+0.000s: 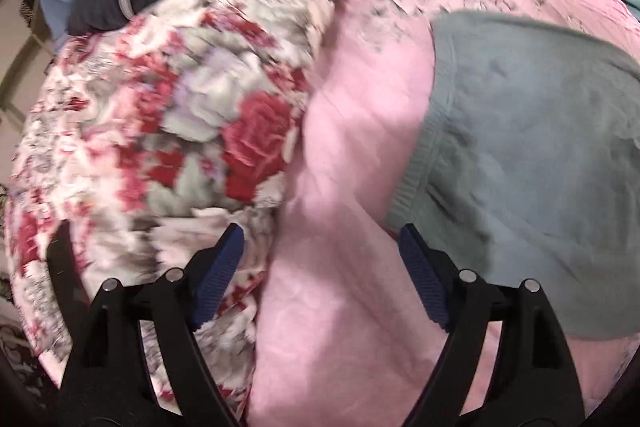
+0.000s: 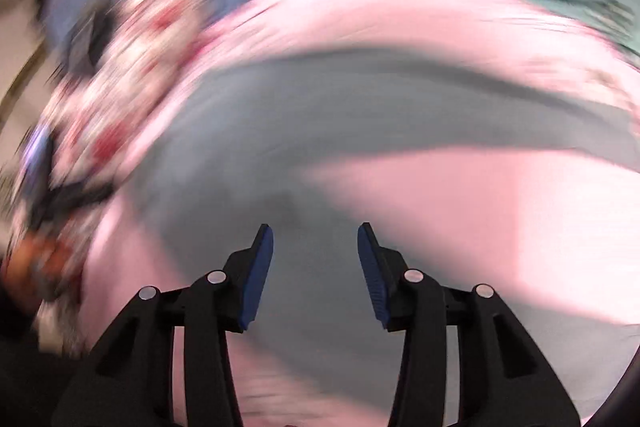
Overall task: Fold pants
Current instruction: 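Move the left tool to the waistband while the right tool reaches a leg cuff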
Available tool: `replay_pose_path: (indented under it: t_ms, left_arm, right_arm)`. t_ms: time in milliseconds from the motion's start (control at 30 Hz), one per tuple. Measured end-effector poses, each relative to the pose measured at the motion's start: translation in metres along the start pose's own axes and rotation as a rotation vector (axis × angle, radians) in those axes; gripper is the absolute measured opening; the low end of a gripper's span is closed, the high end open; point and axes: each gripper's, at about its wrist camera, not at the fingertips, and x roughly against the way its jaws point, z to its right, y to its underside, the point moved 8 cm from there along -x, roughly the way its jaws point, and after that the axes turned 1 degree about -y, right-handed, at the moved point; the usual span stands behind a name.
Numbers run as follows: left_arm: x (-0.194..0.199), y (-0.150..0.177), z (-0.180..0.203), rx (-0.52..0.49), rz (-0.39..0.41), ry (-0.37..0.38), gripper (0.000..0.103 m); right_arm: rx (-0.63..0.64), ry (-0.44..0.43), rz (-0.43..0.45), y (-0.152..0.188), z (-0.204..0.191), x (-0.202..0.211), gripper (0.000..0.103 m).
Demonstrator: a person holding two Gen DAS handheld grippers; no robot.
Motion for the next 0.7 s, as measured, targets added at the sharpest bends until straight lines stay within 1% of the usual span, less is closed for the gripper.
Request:
replay_pose_path:
  t_ms: [67, 100, 133, 167, 200, 233, 300, 333, 367, 400, 467, 500, 533, 567, 600, 633, 667, 700]
  left_arm:
    - [0.014, 0.001, -0.001, 0.040, -0.007, -0.036, 0.082]
    - [0.020, 0.002, 0.000, 0.060, -0.015, -0.050, 0.082]
    - [0.029, 0.002, 0.005, 0.087, -0.027, -0.060, 0.085]
    - [0.039, 0.003, 0.012, 0.110, -0.035, -0.059, 0.086]
    - [0.046, 0.005, 0.014, 0.118, -0.038, -0.058, 0.086]
    - [0.054, 0.006, 0.026, 0.119, -0.040, -0.066, 0.086]
    - [0.070, 0.009, 0.048, 0.107, -0.052, -0.085, 0.088]
    - [0.076, 0.010, 0.060, 0.100, -0.059, -0.080, 0.088]
    - [0.078, 0.009, 0.069, 0.093, -0.063, -0.072, 0.088]
    - [0.083, 0.009, 0.079, 0.083, -0.065, -0.065, 0.088]
    - [0.093, 0.008, 0.096, 0.063, -0.058, -0.074, 0.089]
    - [0.097, 0.007, 0.102, 0.053, -0.056, -0.085, 0.089]
    - [0.098, 0.006, 0.106, 0.049, -0.057, -0.091, 0.089]
    - [0.100, 0.005, 0.109, 0.048, -0.061, -0.097, 0.089]
    - [0.101, 0.003, 0.112, 0.052, -0.065, -0.102, 0.089]
    - [0.102, 0.001, 0.113, 0.057, -0.068, -0.110, 0.089]
    - [0.101, -0.001, 0.114, 0.060, -0.072, -0.116, 0.089]
    - [0.101, -0.004, 0.114, 0.067, -0.078, -0.124, 0.089]
  right_arm:
    - [-0.084, 0.153, 0.029, -0.036, 0.088, 0.000, 0.046]
    - [-0.112, 0.205, 0.033, -0.054, 0.130, -0.001, 0.046]
    - [-0.121, 0.232, 0.028, -0.070, 0.160, -0.005, 0.046]
    - [-0.112, 0.243, 0.017, -0.084, 0.180, -0.012, 0.046]
    - [-0.086, 0.232, 0.002, -0.099, 0.193, -0.023, 0.046]
    - [-0.047, 0.203, -0.015, -0.112, 0.198, -0.035, 0.046]
    - [0.045, 0.149, -0.046, -0.124, 0.199, -0.055, 0.044]
    - [0.099, 0.105, -0.070, -0.129, 0.191, -0.067, 0.043]
    - [0.141, 0.067, -0.091, -0.129, 0.188, -0.075, 0.039]
    - [0.205, 0.026, -0.125, -0.128, 0.181, -0.084, 0.037]
    - [0.304, -0.008, -0.193, -0.118, 0.170, -0.097, 0.035]
    - [0.345, -0.023, -0.226, -0.112, 0.167, -0.103, 0.032]
    - [0.397, -0.021, -0.231, -0.107, 0.165, -0.105, 0.032]
    - [0.434, -0.015, -0.223, -0.106, 0.164, -0.105, 0.025]
    - [0.463, -0.005, -0.219, -0.106, 0.165, -0.103, 0.012]
    - [0.474, -0.008, -0.218, -0.107, 0.167, -0.102, 0.002]
    - [0.485, -0.001, -0.207, -0.109, 0.170, -0.100, 0.002]
    - [0.497, 0.035, -0.160, -0.116, 0.174, -0.096, 0.002]
